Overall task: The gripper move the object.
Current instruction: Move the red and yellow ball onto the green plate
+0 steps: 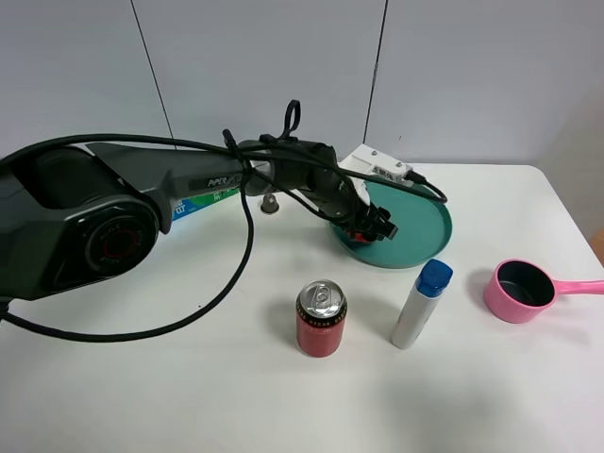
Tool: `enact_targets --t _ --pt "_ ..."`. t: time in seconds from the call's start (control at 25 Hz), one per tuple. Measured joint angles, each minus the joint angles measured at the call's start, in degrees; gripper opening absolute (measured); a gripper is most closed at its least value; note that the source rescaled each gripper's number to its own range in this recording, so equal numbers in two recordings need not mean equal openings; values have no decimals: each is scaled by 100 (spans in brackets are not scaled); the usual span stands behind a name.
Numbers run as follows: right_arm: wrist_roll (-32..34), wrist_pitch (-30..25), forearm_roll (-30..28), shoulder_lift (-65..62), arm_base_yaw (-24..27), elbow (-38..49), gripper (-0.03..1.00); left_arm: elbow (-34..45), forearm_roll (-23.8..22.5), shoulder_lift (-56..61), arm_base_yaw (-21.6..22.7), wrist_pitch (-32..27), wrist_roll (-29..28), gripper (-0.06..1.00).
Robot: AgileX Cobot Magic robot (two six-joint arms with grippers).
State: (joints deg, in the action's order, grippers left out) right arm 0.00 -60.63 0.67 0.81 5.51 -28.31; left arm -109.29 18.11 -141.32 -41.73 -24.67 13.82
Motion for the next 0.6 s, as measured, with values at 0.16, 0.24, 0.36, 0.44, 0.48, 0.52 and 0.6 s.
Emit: enact_targets --t 0.16,0.24,0.36,0.44,0.48,0.52,0.6 --pt "0 0 0 0 0 0 100 0 12 -42 0 -8 6 1" --pt "0 0 0 0 0 0 100 0 19 -42 0 3 6 1" --pt "0 0 0 0 0 0 100 0 23 -42 0 3 6 1" --pt "0 0 0 0 0 0 100 0 23 -42 0 3 8 1" --pt "0 0 0 0 0 0 100 0 23 -42 0 3 8 1" --pt "0 0 0 0 0 0 100 0 23 -42 0 3 8 1" --pt "0 0 0 0 0 0 100 0 23 -42 0 3 8 1"
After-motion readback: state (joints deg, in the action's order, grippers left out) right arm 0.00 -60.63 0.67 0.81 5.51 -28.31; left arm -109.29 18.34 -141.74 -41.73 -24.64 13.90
